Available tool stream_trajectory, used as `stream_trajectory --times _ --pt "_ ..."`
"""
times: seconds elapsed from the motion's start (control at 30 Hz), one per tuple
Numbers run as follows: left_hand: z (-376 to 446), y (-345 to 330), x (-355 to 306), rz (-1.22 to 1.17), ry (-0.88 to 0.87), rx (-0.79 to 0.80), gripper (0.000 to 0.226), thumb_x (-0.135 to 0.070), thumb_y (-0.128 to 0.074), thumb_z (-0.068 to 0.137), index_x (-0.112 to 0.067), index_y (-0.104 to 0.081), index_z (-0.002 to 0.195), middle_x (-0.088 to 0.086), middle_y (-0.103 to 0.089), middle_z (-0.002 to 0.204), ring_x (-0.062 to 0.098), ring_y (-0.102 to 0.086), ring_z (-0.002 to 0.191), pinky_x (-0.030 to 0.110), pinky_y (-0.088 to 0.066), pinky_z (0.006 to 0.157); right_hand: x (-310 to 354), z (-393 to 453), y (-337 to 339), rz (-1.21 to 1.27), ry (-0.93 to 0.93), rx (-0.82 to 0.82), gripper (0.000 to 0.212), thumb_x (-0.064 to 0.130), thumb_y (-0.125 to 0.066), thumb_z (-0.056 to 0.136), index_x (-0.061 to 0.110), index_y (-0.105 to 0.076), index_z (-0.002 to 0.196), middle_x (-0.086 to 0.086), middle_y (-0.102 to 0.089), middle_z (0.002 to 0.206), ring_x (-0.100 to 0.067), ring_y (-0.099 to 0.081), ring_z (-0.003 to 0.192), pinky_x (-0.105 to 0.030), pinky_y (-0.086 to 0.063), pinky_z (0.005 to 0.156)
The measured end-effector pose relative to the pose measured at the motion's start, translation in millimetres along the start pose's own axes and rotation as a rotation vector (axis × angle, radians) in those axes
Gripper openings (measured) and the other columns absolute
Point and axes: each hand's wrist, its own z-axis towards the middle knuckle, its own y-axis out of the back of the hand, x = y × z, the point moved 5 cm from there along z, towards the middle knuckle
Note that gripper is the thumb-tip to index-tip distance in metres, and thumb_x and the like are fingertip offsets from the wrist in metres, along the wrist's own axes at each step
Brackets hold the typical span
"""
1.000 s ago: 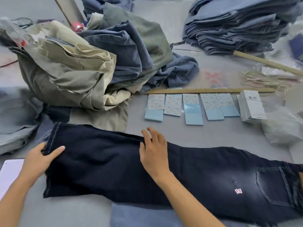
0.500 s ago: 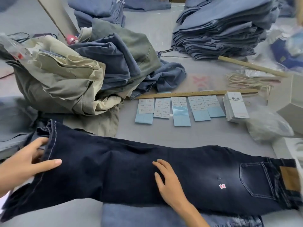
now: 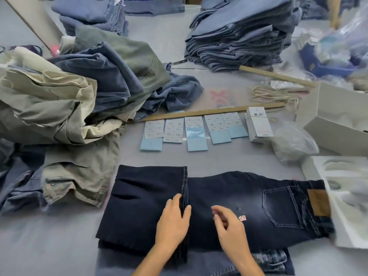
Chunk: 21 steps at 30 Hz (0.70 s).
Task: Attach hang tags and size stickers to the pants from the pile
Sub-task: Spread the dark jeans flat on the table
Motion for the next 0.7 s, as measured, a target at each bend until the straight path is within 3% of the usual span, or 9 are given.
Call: stream_trajectory --times 0.07,0.13,0.2,0.27,0.33,0.43,0.5,0.6,0.7 --pt "9 23 5 0.091 -0.168 -0.251 0.042 -0.044 -0.041 0.101 -0.028 -0.054 0.138 -0.008 -0.056 0.122 0.018 -0.057 0.116 0.032 -0.050 0.084 -2 2 12 -0.012 0.030 -0.077 0.036 0.001 -0.062 0.096 0.035 -0.067 0.106 0.015 -0.069 0.108 0.002 -0.064 0.098 -0.010 -0.049 0.078" --pt "21 33 19 0.305 -0.283 -0.337 0.052 -0.040 -0.038 0.102 -0.021 -0.050 0.148 0.003 -0.052 0.145 0.024 -0.050 0.132 0.040 -0.043 0.105 -8 7 42 -0.001 0.011 -0.246 0.036 0.001 -0.061 0.096 0.035 -0.067 0.107 0.016 -0.065 0.110 -0.002 -0.065 0.094 -0.010 -0.049 0.076" --pt "31 22 40 0.496 -0.256 -0.147 0.063 -0.049 -0.018 0.106 -0.019 -0.036 0.158 0.009 -0.036 0.163 0.029 -0.034 0.149 0.051 -0.027 0.120 -22 12 87 0.021 -0.072 -0.502 0.033 0.002 -0.060 0.096 0.032 -0.066 0.108 0.009 -0.061 0.113 -0.007 -0.064 0.092 -0.012 -0.048 0.076" --pt "34 6 52 0.579 -0.231 0.006 0.081 -0.059 0.013 0.099 -0.022 -0.024 0.160 0.004 -0.025 0.168 0.027 -0.022 0.155 0.054 -0.017 0.125 -44 10 133 0.053 -0.231 -0.762 0.028 0.002 -0.061 0.094 0.022 -0.064 0.113 -0.007 -0.058 0.117 -0.021 -0.063 0.094 -0.027 -0.049 0.083" --pt "39 10 50 0.518 -0.225 0.001 0.092 -0.065 0.019 0.093 -0.024 -0.028 0.161 0.003 -0.026 0.167 0.024 -0.021 0.155 0.050 -0.013 0.126 -75 2 167 0.150 -0.507 -0.933 0.033 0.009 -0.068 0.092 0.013 -0.060 0.124 -0.019 -0.056 0.127 -0.035 -0.062 0.103 -0.043 -0.049 0.090" --pt "40 61 68 0.375 -0.143 -0.307 0.064 -0.053 -0.031 0.103 -0.010 -0.053 0.144 0.017 -0.053 0.143 0.037 -0.050 0.130 0.056 -0.039 0.109 -111 -19 180 0.370 -0.892 -0.987 0.057 0.024 -0.081 0.086 0.008 -0.052 0.132 -0.025 -0.046 0.144 -0.039 -0.058 0.117 -0.047 -0.047 0.099" --pt "32 97 114 0.309 0.163 -0.501 0.057 -0.048 -0.054 0.096 -0.010 -0.049 0.138 0.021 -0.054 0.133 0.045 -0.051 0.117 0.062 -0.044 0.094 -117 -19 183 0.517 -0.881 -0.980 0.036 0.025 -0.082 0.085 0.010 -0.058 0.107 -0.022 -0.056 0.138 -0.023 -0.065 0.098 -0.038 -0.052 0.091" --pt "22 108 157 -0.071 0.534 -0.324 0.055 -0.069 -0.068 0.080 -0.019 -0.064 0.103 0.012 -0.069 0.110 0.036 -0.060 0.097 0.055 -0.052 0.087 -118 -7 187 0.789 -0.764 -0.880 0.022 0.016 -0.072 0.093 0.027 -0.054 0.085 -0.022 -0.062 0.129 -0.010 -0.060 0.070 -0.026 -0.046 0.083" --pt "30 119 142 -0.210 0.437 -0.219 0.048 -0.067 -0.073 0.077 -0.022 -0.061 0.090 0.001 -0.070 0.095 0.025 -0.061 0.085 0.048 -0.051 0.077 -104 3 197 0.918 -0.744 -0.796 0.016 0.024 -0.076 0.089 0.023 -0.068 0.103 -0.006 -0.070 0.118 -0.015 -0.066 0.086 -0.032 -0.051 0.080"
